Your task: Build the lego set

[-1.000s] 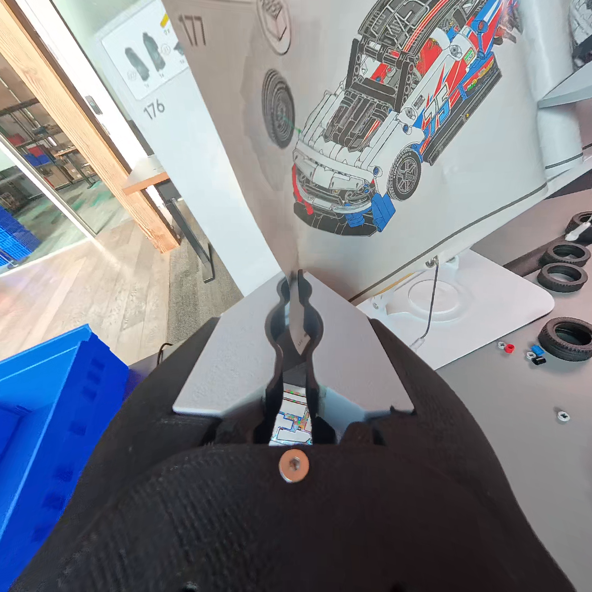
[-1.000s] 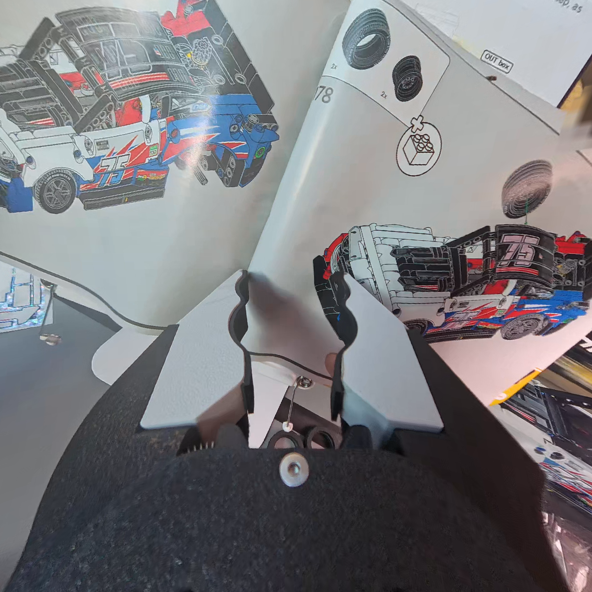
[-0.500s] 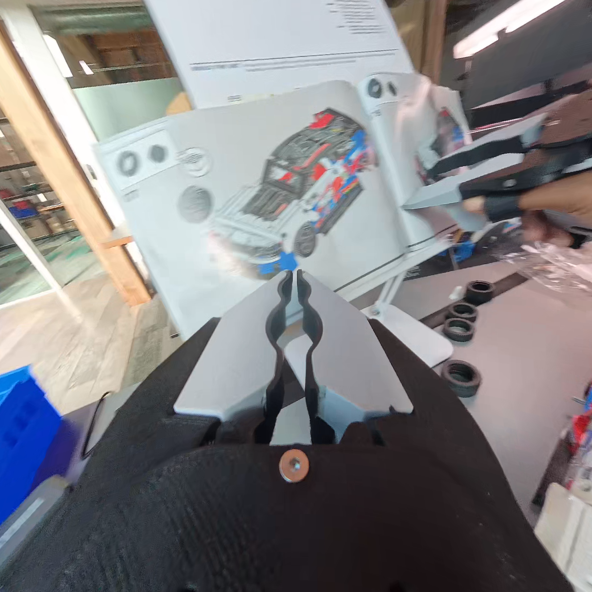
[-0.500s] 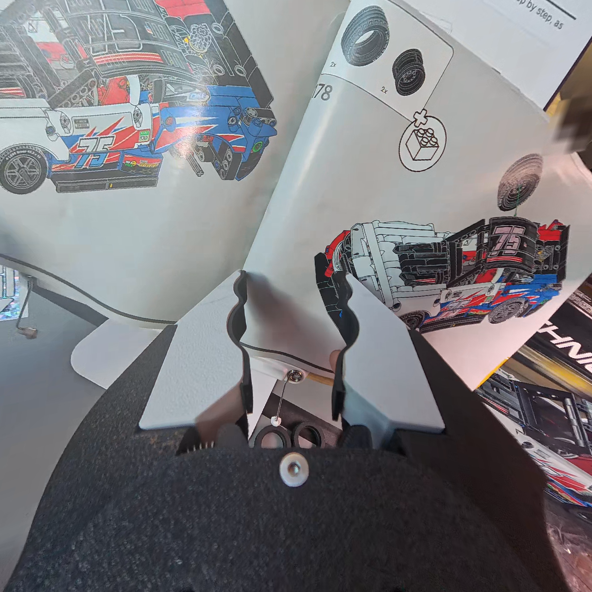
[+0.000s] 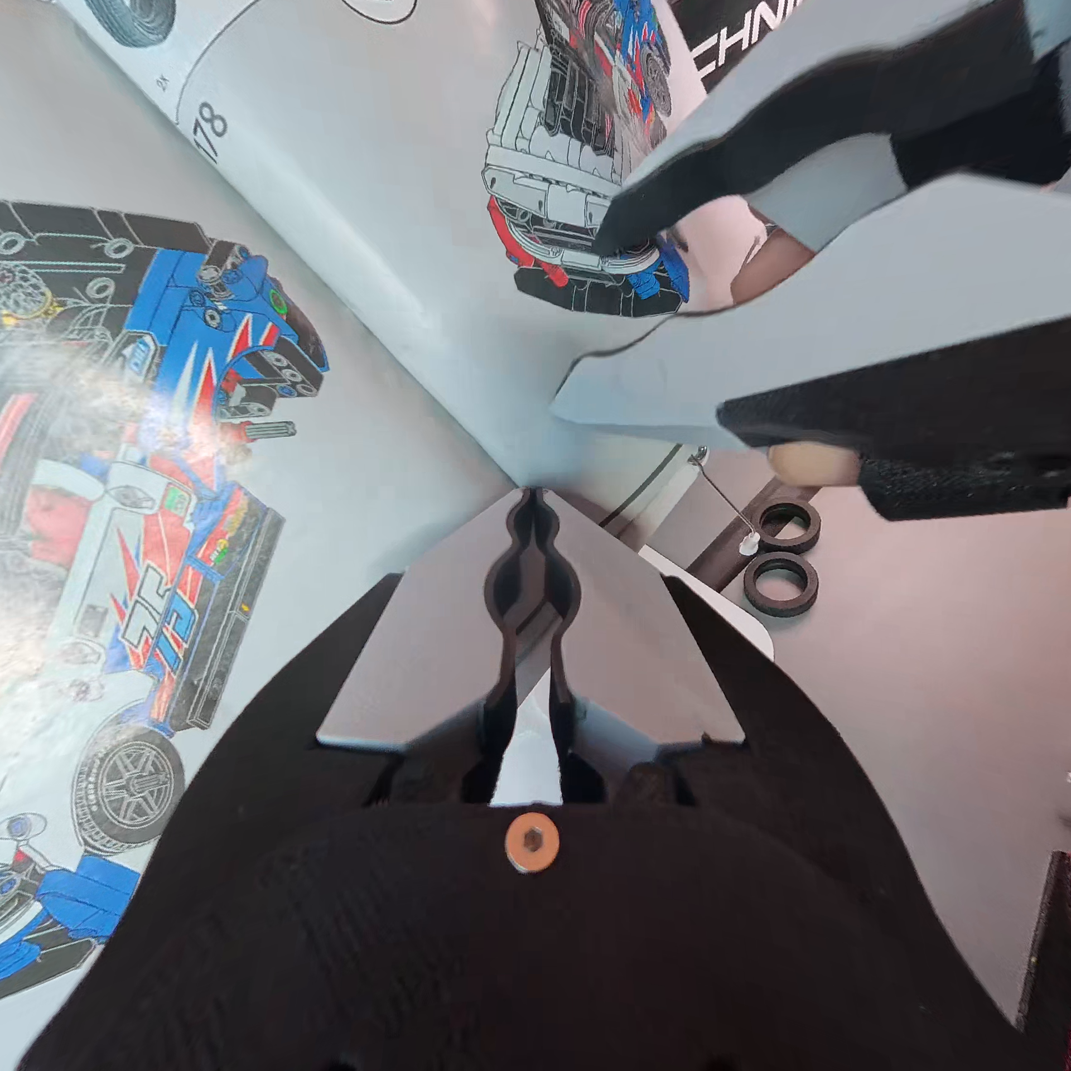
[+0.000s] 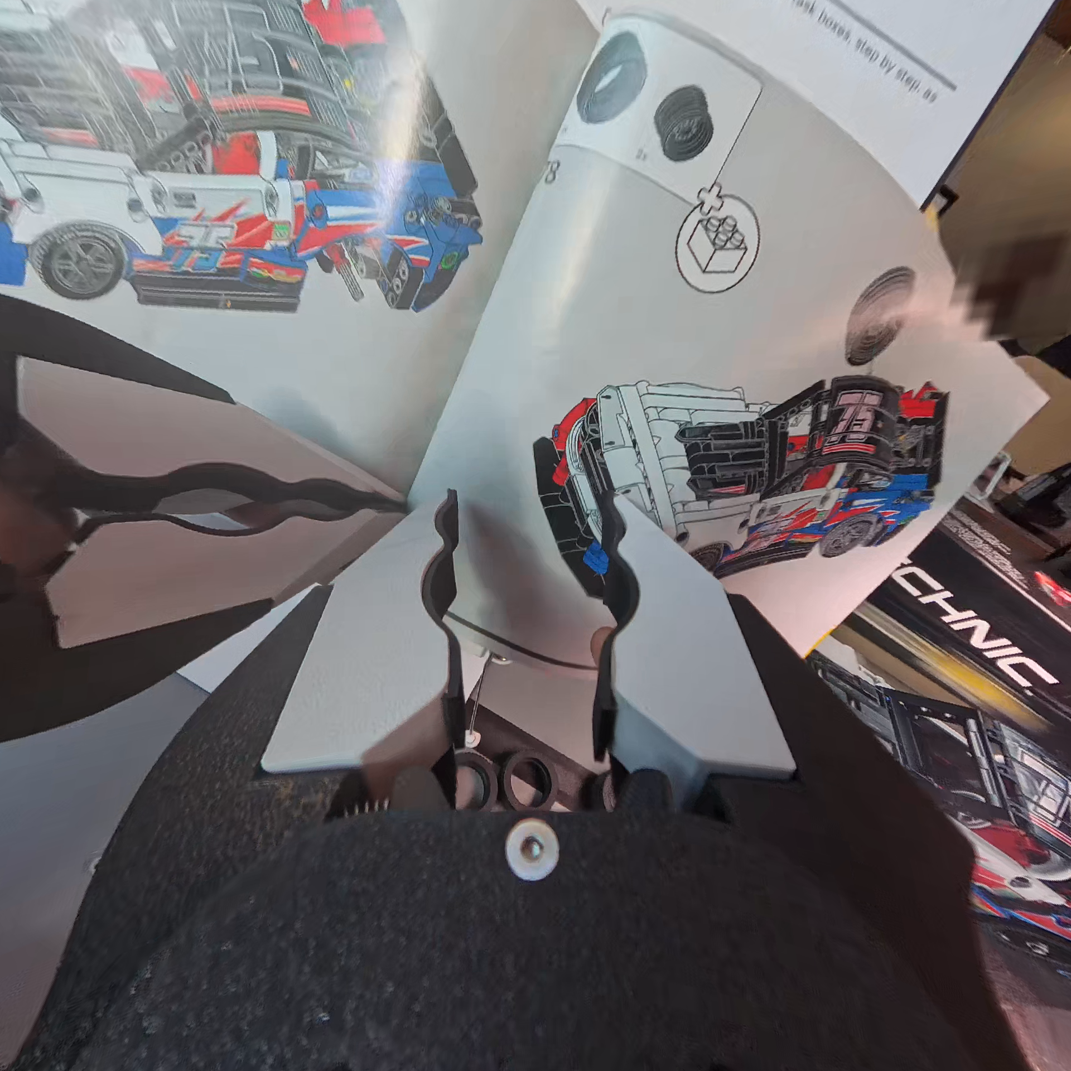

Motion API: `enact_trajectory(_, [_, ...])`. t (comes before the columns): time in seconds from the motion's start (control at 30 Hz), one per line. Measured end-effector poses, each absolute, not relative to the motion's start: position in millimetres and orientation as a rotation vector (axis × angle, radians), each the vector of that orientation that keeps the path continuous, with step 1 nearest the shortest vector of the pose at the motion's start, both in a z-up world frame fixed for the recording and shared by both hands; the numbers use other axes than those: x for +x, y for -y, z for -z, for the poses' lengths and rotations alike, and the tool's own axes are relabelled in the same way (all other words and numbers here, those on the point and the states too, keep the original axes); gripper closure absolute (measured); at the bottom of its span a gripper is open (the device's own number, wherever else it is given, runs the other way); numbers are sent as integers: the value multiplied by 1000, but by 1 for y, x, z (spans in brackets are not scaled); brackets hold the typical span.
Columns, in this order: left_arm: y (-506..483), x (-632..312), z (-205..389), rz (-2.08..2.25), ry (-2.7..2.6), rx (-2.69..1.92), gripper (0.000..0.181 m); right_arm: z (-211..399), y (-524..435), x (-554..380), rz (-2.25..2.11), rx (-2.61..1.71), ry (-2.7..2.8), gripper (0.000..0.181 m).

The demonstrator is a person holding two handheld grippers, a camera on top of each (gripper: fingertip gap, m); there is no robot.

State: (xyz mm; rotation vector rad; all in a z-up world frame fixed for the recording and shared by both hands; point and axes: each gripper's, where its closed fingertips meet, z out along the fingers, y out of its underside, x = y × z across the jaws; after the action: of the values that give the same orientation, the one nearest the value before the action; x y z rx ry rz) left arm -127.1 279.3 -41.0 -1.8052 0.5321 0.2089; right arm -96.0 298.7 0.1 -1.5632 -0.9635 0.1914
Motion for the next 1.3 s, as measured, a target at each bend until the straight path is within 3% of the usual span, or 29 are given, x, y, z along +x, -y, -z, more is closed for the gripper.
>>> enact_trajectory(0.23, [-274, -131, 43, -128, -520, -1776, 181, -25, -268, -138, -432, -1552, 987, 150])
enact_trajectory(0.37, [-259, -150, 47, -155, -483, -1795, 181, -4, -289, -139, -337, -1597, 984, 145])
enact_trajectory(0.6, [-243, -187, 61, -187, -393, -1824, 181, 18, -300, -140, -355, -1650, 893, 113])
enact_trajectory(0.77, [-218, -191, 59, 99, -205, -1772, 181, 20, -300, -142, -356, -1625, 858, 113])
enact_trajectory(1.03, [-161, -174, 133, 869, 313, -1721, 142, 21, -300, -143, -358, -1613, 835, 113])
enact_trajectory(1.17, [-173, -158, 142, 1398, 711, -1493, 99, 21, -300, -144, -350, -1601, 817, 113])
enact_trajectory(1.3, [-192, -208, 135, 1424, 1041, -1009, 101, 21, -299, -143, -348, -1599, 808, 113])
